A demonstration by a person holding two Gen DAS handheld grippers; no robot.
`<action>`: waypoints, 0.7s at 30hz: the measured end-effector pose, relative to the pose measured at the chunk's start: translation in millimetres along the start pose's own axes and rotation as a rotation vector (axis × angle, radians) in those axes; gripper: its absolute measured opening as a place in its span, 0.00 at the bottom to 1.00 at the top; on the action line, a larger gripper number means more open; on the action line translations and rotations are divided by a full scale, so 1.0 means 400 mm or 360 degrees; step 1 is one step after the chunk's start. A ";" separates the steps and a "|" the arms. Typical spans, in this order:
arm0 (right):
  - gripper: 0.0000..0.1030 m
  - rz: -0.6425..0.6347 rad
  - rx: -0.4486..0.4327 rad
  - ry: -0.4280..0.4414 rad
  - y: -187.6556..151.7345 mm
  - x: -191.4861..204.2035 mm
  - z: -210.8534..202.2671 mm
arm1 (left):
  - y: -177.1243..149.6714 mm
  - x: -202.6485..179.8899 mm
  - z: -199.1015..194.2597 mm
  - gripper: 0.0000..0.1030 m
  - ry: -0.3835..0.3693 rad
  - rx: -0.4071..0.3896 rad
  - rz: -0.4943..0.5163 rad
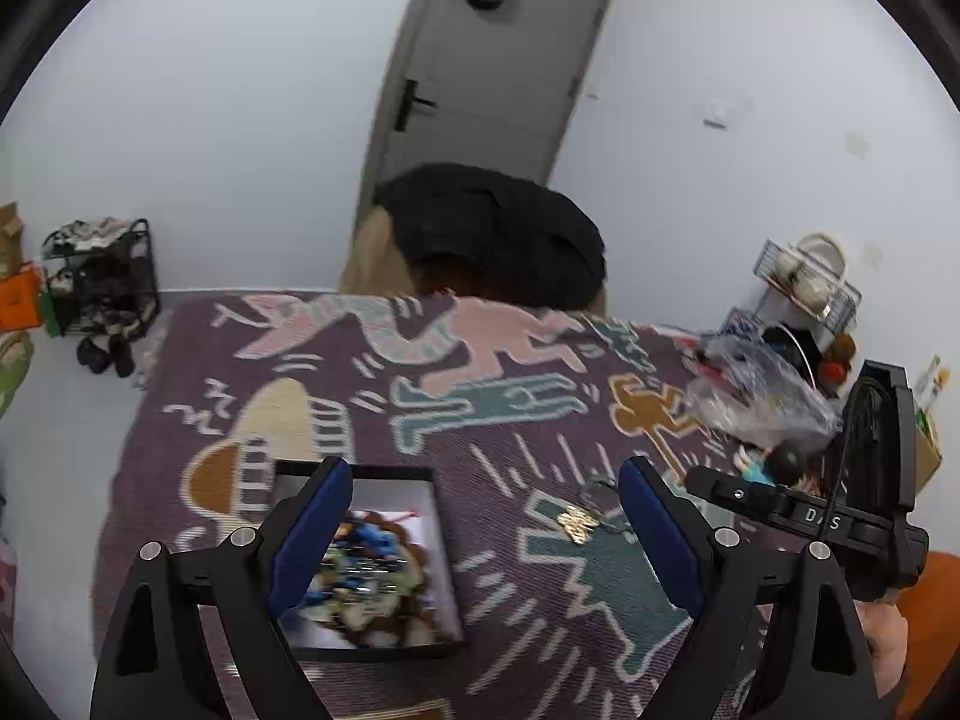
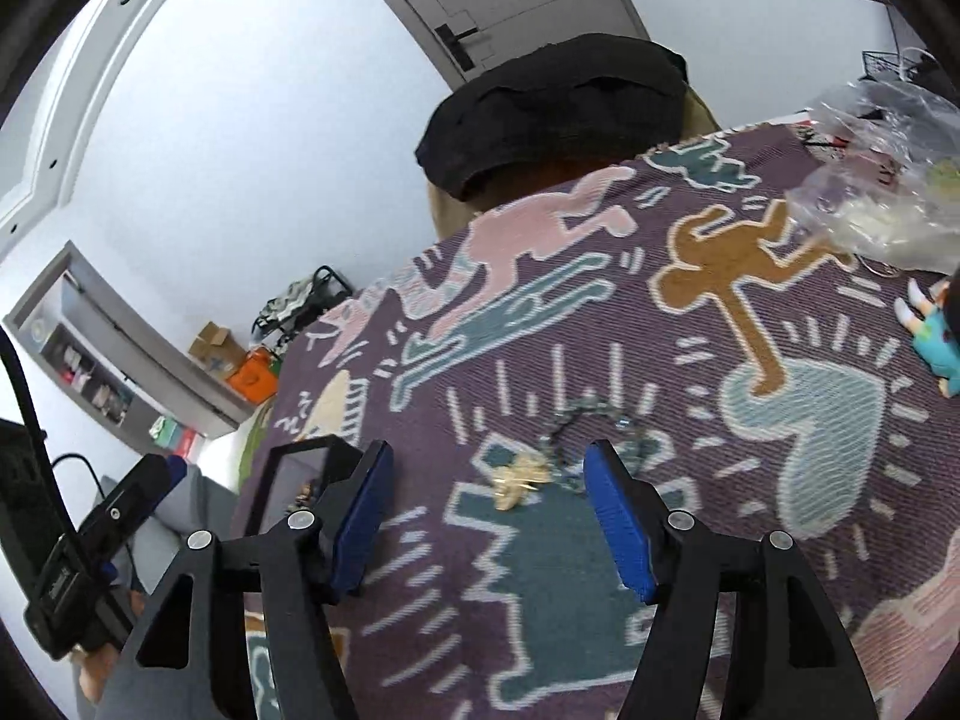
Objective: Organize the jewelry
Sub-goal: 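Reach the left tool to the gold butterfly pendant on the blanket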
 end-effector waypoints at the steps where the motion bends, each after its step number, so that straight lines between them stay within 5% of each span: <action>1: 0.62 0.0004 -0.0001 -0.0008 -0.002 -0.013 -0.001 | -0.005 -0.010 0.011 0.88 -0.0009 0.0015 0.0006; 5: 0.42 0.0027 0.0030 -0.0026 -0.009 -0.059 0.012 | -0.027 -0.051 0.061 0.78 -0.0022 0.0092 0.0044; 21: 0.28 -0.0014 0.0219 -0.0196 -0.040 -0.152 0.166 | -0.060 -0.096 0.172 0.56 0.0003 0.0277 0.0074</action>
Point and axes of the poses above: each gripper's, at about its wrist camera, not at the fingertips, and z roughly the way its jaws point, x to its left, y to its top, the point moved 9 cm from there along z, roughly the way its jaws point, and after that the axes turned 3 degrees about -z, right-handed, at the moved point
